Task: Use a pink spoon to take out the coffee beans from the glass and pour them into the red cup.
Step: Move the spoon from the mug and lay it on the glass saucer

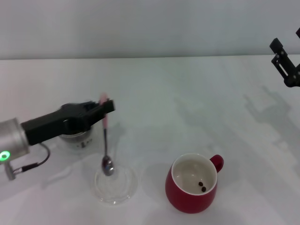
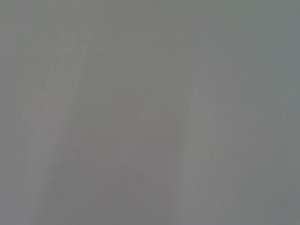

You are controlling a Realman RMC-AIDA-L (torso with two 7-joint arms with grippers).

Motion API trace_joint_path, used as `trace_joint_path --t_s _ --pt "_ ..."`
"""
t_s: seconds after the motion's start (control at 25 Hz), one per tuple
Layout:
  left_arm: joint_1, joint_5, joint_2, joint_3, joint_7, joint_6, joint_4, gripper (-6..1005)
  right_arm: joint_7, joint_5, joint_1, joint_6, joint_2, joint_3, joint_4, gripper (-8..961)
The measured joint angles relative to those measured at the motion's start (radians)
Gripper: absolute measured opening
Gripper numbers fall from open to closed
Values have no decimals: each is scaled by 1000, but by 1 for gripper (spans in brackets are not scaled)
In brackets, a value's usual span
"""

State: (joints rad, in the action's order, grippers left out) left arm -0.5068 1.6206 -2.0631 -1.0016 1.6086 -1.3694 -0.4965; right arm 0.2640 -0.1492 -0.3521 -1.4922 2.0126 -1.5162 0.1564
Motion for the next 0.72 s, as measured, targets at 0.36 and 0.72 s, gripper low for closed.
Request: trace_joint_path --t_s 0.36,0.72 --pt "62 -4 2 16 17 27 20 134 28 -7 15 -9 1 -2 -8 666" --pt "34 -27 -10 9 72 58 78 135 29 -7 15 -11 2 -3 -9 666"
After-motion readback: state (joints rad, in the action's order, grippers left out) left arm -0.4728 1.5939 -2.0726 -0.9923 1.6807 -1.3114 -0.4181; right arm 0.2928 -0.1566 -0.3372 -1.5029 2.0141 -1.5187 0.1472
